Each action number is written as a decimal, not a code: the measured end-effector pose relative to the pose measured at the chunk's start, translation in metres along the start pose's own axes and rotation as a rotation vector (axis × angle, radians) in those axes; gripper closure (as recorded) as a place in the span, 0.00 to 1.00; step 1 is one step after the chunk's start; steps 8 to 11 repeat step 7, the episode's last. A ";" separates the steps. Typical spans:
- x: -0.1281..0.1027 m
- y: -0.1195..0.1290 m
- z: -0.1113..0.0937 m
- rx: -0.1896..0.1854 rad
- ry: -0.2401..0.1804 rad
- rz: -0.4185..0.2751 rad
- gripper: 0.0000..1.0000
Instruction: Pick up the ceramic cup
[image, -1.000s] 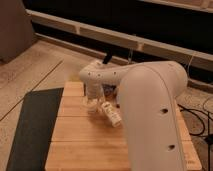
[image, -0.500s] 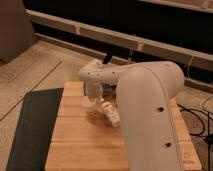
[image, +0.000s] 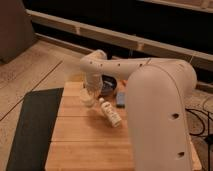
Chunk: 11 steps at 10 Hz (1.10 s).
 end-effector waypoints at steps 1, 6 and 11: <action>-0.003 0.001 -0.014 -0.001 -0.022 -0.003 1.00; -0.011 0.009 -0.060 -0.005 -0.101 -0.036 1.00; -0.011 0.010 -0.060 -0.005 -0.101 -0.038 1.00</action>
